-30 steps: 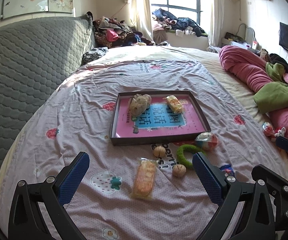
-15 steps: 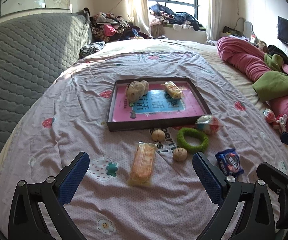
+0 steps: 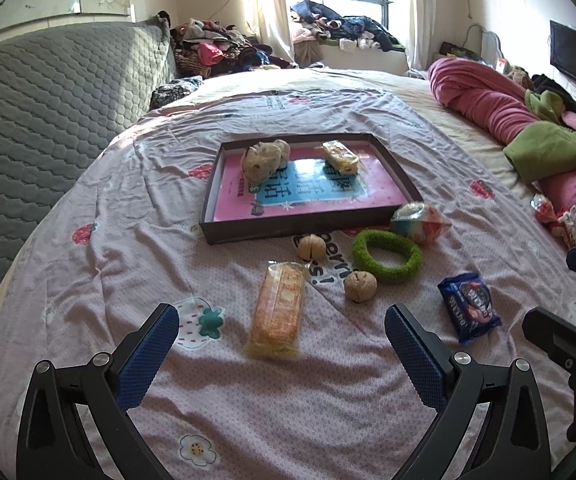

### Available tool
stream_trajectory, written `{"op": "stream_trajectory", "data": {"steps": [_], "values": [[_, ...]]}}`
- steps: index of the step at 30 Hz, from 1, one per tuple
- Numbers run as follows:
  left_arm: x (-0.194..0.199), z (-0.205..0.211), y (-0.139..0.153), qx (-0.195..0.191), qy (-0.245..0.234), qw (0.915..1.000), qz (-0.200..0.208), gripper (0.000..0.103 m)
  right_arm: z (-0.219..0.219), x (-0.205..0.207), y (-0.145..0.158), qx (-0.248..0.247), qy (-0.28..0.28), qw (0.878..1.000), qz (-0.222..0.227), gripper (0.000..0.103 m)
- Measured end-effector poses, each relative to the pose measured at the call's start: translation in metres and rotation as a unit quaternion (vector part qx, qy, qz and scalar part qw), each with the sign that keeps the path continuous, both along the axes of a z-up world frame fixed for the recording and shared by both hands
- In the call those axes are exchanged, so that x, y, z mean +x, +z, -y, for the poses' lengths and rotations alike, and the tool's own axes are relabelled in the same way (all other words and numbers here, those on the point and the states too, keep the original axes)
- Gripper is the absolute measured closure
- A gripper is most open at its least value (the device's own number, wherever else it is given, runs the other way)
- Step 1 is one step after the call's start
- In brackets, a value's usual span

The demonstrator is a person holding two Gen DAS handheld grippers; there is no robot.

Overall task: Organize objects
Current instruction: 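Move left tool to the orange wafer pack while right tool moves to the blue Oreo packet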

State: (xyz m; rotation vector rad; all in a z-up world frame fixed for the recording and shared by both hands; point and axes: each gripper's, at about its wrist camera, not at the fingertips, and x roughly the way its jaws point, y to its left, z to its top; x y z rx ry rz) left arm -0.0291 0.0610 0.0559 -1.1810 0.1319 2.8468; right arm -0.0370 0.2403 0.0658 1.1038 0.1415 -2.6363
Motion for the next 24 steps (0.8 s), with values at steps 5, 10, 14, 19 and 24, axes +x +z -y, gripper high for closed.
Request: {"op": "stream_trajectory", "data": {"steps": [5,10,14,19,24], "values": [[-0.003,-0.004,-0.013,-0.003,-0.005,1.0,0.007,0.0,-0.002,-0.003,-0.01,0.003,-0.002,1.0,0.008,0.0],[-0.007,-0.005,-0.024,0.0,-0.009,0.9999,0.013,0.0,-0.002,-0.007,-0.021,0.006,-0.004,1.0,0.014,0.0],[-0.011,-0.004,-0.034,-0.002,-0.01,0.9998,0.017,0.0,-0.003,-0.01,-0.029,0.01,-0.007,1.0,0.018,0.0],[-0.017,0.0,-0.044,0.005,-0.008,0.9997,0.022,0.0,-0.005,-0.016,-0.04,0.006,-0.011,1.0,0.028,0.0],[-0.022,0.001,-0.054,0.006,-0.009,0.9996,0.027,0.0,-0.004,-0.021,-0.051,0.011,-0.015,0.999,0.037,0.0]]}}
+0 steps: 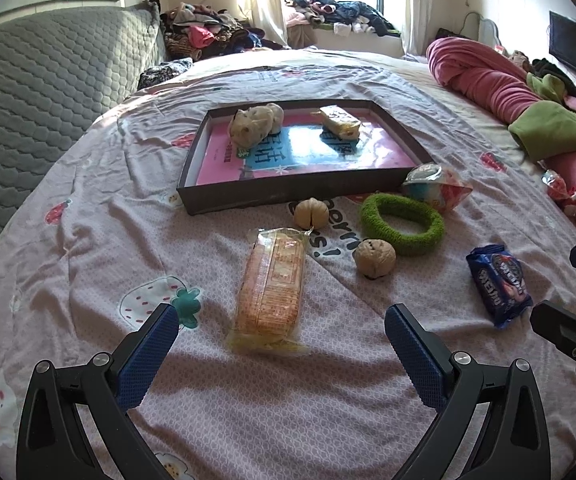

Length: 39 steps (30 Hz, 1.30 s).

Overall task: Organize objects
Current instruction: 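Move left tool to the orange wafer pack while right tool moves to the blue Oreo packet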

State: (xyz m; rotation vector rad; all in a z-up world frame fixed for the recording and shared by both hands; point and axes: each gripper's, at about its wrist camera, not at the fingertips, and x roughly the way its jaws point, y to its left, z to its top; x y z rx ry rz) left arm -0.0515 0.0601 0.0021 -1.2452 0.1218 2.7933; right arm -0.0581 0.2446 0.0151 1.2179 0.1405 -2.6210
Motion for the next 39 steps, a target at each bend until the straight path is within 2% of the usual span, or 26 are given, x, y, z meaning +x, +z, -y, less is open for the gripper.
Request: {"op": "stream_trajectory", "data": {"steps": [25,39], "values": [[-0.03,0.001,-0.029,0.008,0.002,0.9998,0.018,0.0,-0.004,-0.024,-0.034,0.001,-0.009,0.999,0.032,0.0],[-0.05,0.007,-0.046,0.029,0.0,0.9989,0.036,0.0,-0.003,-0.044,-0.056,-0.008,-0.014,0.998,0.055,0.0]]}}
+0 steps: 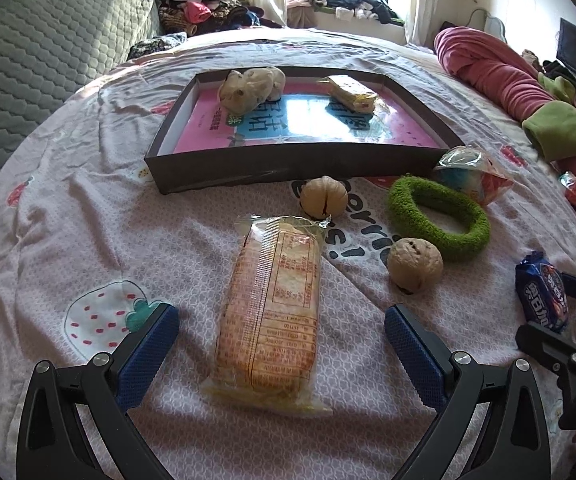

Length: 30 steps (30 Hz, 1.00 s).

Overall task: Organize objects
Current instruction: 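Move left tool to the orange wafer pack while right tool moves to the blue Oreo packet, then close left tool on the orange wafer pack while right tool closes on the Oreo packet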

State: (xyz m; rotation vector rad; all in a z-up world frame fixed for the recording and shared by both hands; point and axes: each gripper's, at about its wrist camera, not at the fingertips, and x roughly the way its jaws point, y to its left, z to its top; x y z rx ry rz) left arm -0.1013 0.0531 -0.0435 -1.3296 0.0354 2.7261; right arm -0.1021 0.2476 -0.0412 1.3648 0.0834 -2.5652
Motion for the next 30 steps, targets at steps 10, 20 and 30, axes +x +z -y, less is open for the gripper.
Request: {"op": "stream_trajectory", "data": {"steps": [10,20,30], "values": [[-0.0089,0.0025,-0.0047,0.008,-0.008,0.9999,0.005,0.001,0.0024,-0.0096,-0.0094,-0.01,-0.004,1.0,0.01,0.0],[-0.008,0.0019,0.0015,0.013,-0.024,0.9996,-0.001,0.037,0.0064,-0.0086,-0.0102,-0.005,-0.003,1.0,0.01,0.002],[-0.0062,0.0014,0.0049,0.023,-0.036,0.9991,0.005,0.059,0.0079,-0.0019,-0.0051,-0.002,-0.003,1.0,0.009,0.028]]}}
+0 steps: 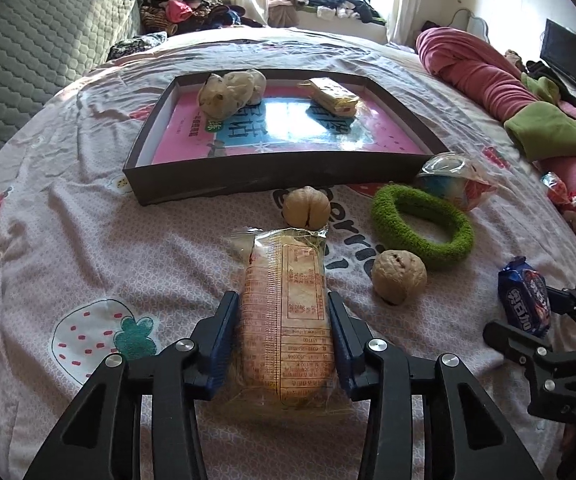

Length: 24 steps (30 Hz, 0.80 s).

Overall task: Organize objects
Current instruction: 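Close left tool on the orange wafer pack while right tool closes on the Oreo packet, then carry the wafer pack in left tool and Oreo packet in right tool over the tray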

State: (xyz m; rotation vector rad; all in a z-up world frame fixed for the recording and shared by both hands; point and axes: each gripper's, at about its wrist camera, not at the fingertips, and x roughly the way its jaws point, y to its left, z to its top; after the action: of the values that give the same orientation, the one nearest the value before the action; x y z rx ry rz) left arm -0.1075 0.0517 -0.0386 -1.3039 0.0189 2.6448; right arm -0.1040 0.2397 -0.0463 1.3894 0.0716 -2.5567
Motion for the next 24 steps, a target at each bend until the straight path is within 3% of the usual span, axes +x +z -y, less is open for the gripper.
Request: {"op": "stream_trajectory", "data": {"steps": [4,24], "values": [[0.001,0.0,0.0,0.002,0.0,1.0,0.003,0.061,-0.004,0.002,0.002,0.001,-0.003,1.0,-0.001,0.041],[0.017,0.0,0.021,0.012,0.001,0.9999,-0.012,0.062,0.0,0.019,0.024,-0.01,0.01,1.0,-0.02,0.046]]}}
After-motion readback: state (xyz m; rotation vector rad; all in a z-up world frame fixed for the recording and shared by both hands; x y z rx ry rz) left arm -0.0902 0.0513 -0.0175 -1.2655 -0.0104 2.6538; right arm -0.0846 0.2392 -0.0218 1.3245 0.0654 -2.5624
